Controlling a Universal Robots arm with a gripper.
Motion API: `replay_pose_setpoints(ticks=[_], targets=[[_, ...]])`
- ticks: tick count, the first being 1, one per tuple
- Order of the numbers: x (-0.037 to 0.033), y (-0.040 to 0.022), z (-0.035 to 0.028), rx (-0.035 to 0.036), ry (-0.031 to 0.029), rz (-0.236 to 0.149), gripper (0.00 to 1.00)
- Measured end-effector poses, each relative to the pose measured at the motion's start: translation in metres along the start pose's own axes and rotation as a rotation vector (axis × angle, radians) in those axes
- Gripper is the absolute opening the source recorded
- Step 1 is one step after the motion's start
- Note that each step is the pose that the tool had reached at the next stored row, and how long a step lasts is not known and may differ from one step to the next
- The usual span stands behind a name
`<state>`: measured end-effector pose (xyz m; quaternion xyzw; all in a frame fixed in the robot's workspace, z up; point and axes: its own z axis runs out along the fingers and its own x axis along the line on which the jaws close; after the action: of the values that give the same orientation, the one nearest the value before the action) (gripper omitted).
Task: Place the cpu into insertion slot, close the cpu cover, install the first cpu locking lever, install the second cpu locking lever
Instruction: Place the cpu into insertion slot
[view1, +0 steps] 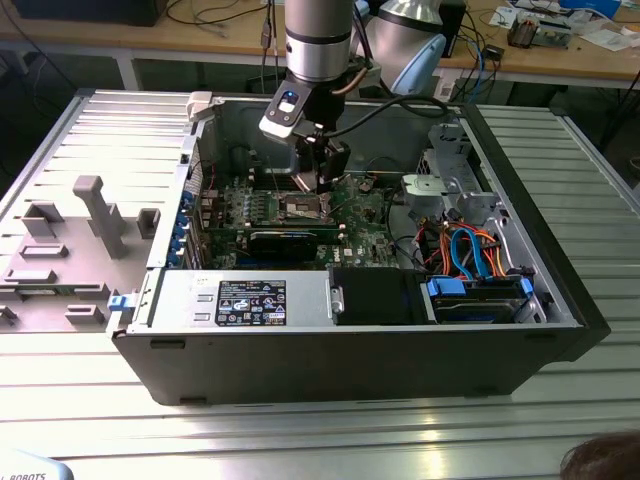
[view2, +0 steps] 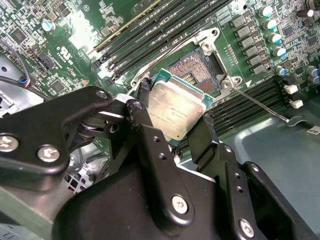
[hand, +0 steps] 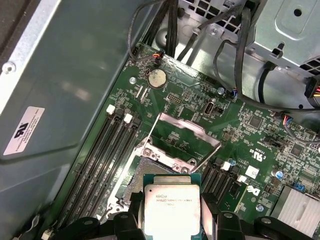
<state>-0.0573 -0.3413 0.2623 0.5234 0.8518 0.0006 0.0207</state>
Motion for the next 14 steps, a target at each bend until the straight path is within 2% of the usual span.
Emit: replay_pose_setpoints(ticks=[14], targets=[[0.0, 0.0, 0.0006, 0.0007, -0.0006, 0.019, 0.55]])
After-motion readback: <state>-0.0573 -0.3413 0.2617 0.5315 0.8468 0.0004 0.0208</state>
